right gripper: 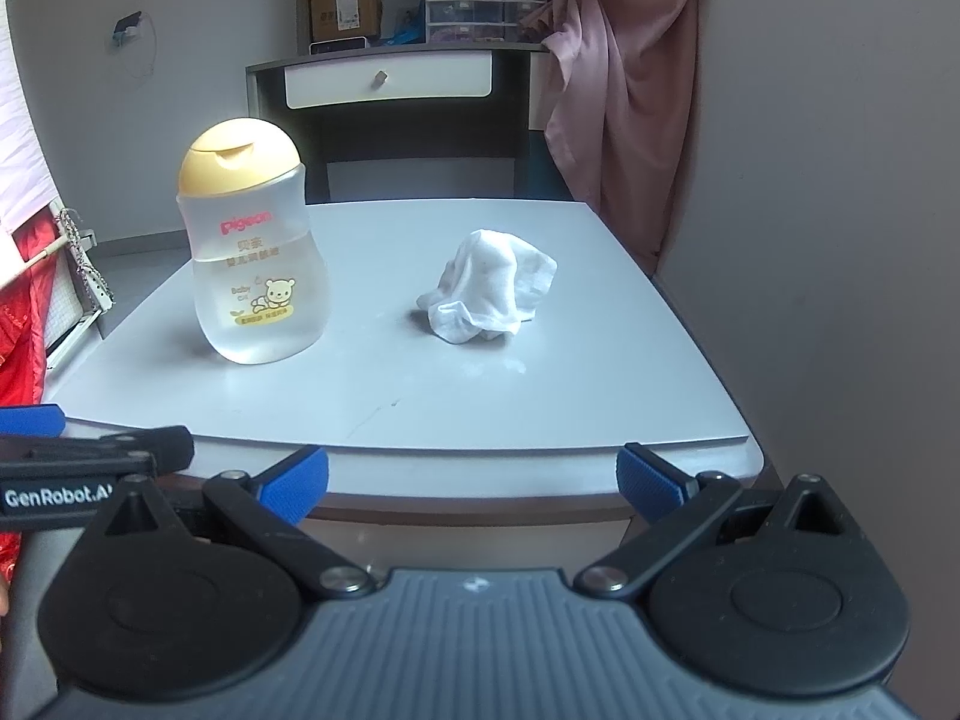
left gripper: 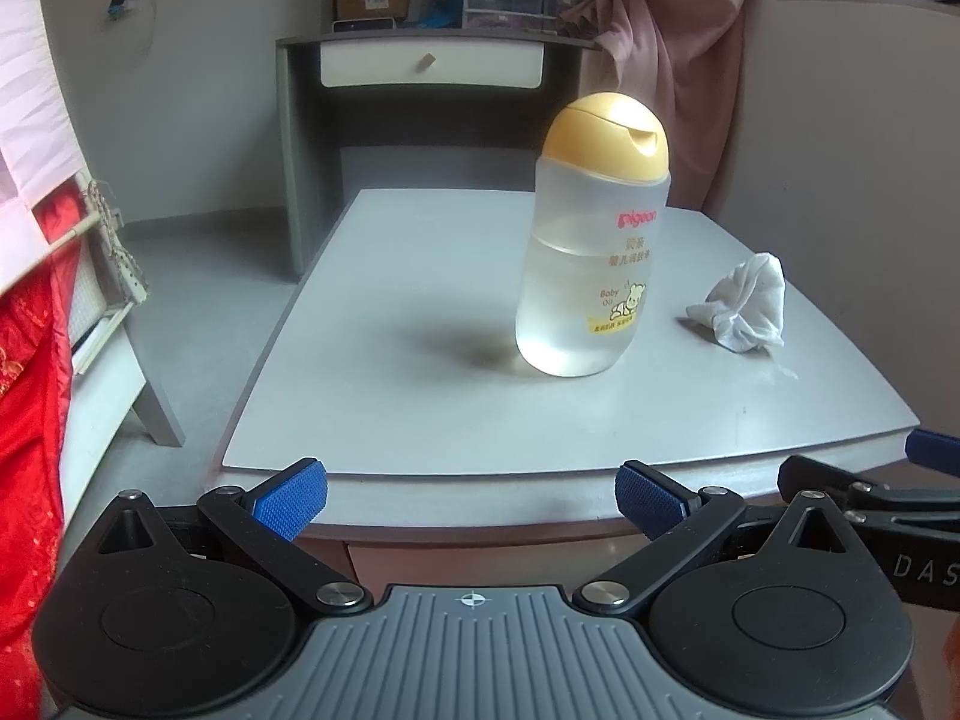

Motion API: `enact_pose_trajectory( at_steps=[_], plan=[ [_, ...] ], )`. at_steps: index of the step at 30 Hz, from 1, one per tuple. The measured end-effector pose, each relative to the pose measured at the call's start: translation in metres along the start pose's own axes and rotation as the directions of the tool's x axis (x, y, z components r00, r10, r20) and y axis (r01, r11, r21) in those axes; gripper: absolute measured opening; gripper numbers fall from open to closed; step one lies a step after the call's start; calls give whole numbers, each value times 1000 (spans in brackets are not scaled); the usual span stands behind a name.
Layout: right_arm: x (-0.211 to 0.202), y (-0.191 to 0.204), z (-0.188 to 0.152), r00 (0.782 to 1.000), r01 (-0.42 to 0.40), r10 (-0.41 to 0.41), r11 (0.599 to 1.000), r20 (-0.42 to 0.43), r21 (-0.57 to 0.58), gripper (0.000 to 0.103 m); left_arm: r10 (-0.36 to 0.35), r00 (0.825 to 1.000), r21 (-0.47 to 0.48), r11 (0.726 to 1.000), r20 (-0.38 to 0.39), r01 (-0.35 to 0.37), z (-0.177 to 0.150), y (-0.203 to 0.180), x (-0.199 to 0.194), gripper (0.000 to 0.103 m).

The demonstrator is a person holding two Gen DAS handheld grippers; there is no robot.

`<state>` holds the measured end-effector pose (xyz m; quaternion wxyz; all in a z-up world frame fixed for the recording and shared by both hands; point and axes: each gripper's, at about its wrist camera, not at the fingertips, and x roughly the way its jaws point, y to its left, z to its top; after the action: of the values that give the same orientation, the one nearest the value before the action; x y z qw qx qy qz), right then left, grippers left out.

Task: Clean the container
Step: 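Move the left gripper to the yellow-capped bottle and close on its cap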

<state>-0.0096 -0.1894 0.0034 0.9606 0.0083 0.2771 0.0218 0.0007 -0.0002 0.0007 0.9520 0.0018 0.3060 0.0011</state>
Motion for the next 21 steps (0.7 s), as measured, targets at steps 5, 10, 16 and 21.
enact_pose_trajectory(
  at_steps=[5, 10, 16, 21],
  plan=[
    [-1, -1, 0, 1000, 1, -1, 1000, 6, 4, 103, 4, 1000, -4, 1000, 7, -4, 6, -1, 1, 103],
    [-1, -1, -1, 1000, 4, -4, 1000, 14, 0, 103, -18, 998, 8, 1000, 64, 18, 10, 5, -6, 103],
    [-1, -3, -2, 1000, 14, -14, 1000, 16, -12, 103, -72, 987, 54, 996, 141, 65, 19, 2, -13, 103],
    [3, -5, -3, 1000, 14, -14, 1000, 5, -1, 103, -143, 971, 81, 988, 193, 130, 36, 0, -11, 103]
  ],
)
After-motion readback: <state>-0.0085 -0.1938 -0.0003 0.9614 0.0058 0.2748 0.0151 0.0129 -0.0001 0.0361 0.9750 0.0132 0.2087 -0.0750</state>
